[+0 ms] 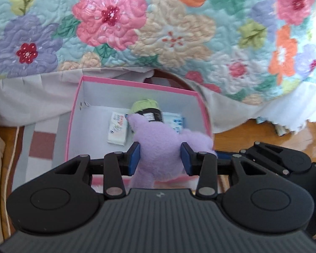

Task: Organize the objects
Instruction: 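Lift the plush toy with both grippers and carry it into the box, then open both grippers to release the plush toy in the box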

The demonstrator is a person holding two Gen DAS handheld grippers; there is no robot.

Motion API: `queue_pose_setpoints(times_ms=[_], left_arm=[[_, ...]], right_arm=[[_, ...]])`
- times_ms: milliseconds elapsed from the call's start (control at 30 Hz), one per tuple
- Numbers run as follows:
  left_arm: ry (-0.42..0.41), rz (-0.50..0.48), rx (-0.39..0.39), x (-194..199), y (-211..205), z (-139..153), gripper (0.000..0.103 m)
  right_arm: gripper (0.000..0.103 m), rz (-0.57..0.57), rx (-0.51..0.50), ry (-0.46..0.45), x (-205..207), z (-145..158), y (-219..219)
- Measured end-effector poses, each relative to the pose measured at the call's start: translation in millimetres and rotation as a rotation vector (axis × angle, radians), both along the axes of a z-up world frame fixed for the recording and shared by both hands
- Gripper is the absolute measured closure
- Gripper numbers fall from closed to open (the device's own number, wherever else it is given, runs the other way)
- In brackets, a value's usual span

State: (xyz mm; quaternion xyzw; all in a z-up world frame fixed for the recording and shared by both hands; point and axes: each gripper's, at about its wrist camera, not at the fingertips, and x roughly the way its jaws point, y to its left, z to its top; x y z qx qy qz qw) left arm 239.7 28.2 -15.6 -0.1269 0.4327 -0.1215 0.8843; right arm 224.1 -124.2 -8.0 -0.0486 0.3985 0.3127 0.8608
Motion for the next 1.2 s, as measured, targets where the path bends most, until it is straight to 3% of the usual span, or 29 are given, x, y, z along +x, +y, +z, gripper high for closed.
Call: queue_pose_setpoints(times_ms=[133, 267, 367, 500, 767, 867, 967, 1100, 1200], left_arm=[[0.04, 0.025, 0.045, 29, -5, -31, 0.063], [0.113, 0.048, 0.013, 46, -1, -61, 0.063], [0.137, 0.047, 0.039, 52, -2, -76, 0.063], [0.174, 0.062, 0.051, 60, -1, -94, 0.063], [0.196, 0.059, 0.155, 76, -10, -119, 0.063], [0.202, 0.096, 0.145, 76, -6, -126, 0.063], [0.184, 0.114, 0.126, 69, -2, -119, 0.063], [0.161, 0.103, 0.148, 57, -7, -97, 0.063], [0.168, 0.093, 0.19, 47, -11, -80, 0.063]], right_arm=[[0.028, -0.064, 0.078, 0.12, 37, -25, -1], [0.031, -0.083, 0.093, 0.161, 54, -54, -2], [0.035, -0.092, 0.103, 0.224, 67, -75, -2], [0.042, -0.112, 0.096, 0.254, 78, -94, 1], [0.057, -0.178, 0.067, 0.328, 97, -132, 3], [0.057, -0.183, -0.024, 0.234, 92, -132, 5], [0.057, -0.187, 0.01, 0.257, 88, -124, -4], [0.057, -0.165, -0.037, 0.17, 73, -96, -12], [0.057, -0.149, -0.002, 0.159, 63, -75, -20]])
